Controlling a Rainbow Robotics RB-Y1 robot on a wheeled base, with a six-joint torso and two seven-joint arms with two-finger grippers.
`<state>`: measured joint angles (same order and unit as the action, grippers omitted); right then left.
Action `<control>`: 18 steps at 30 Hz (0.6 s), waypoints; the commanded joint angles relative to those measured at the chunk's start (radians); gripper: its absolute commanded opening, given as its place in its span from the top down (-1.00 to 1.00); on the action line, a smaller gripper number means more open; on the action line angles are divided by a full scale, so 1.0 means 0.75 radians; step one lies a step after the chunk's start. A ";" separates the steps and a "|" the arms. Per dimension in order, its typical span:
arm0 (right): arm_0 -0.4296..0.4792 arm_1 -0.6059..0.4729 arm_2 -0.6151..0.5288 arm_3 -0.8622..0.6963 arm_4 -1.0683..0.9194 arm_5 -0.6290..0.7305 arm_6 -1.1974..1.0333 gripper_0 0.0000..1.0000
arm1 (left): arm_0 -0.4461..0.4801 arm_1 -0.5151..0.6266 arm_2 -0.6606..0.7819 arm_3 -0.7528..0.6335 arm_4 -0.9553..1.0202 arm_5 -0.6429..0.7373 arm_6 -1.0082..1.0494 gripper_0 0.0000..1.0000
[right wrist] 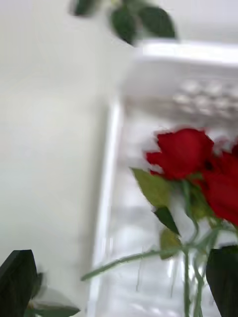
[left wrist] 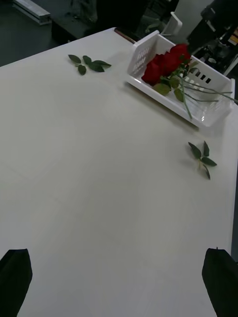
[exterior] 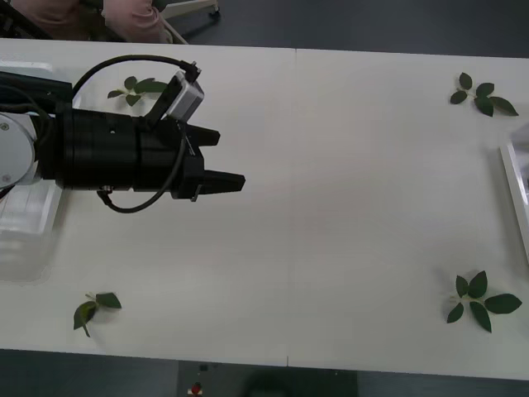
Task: Put the red flowers into the right box and the blue flowers into the left box
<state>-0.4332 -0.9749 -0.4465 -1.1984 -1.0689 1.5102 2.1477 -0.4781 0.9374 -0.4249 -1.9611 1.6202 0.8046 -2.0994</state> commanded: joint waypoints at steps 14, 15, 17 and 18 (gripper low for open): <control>-0.267 0.189 -0.182 -0.079 -0.434 0.469 0.743 -1.00 | -0.025 0.016 -0.008 -0.028 0.006 -0.011 -0.027 -1.00; -0.271 0.202 -0.190 -0.079 -0.459 0.471 0.743 -1.00 | -0.025 0.016 -0.008 -0.028 0.006 -0.011 -0.027 -1.00; -0.279 0.216 -0.190 -0.079 -0.491 0.469 0.743 -1.00 | -0.025 0.016 -0.008 -0.028 0.006 -0.011 -0.027 -1.00; -0.284 0.226 -0.190 -0.079 -0.516 0.469 0.743 -1.00 | -0.025 0.016 -0.008 -0.028 0.006 -0.011 -0.027 -1.00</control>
<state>-0.6287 -0.7941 -0.6174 -1.2399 -1.4223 1.8637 2.7143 -0.4781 0.9374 -0.4251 -1.9611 1.6202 0.8046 -2.0994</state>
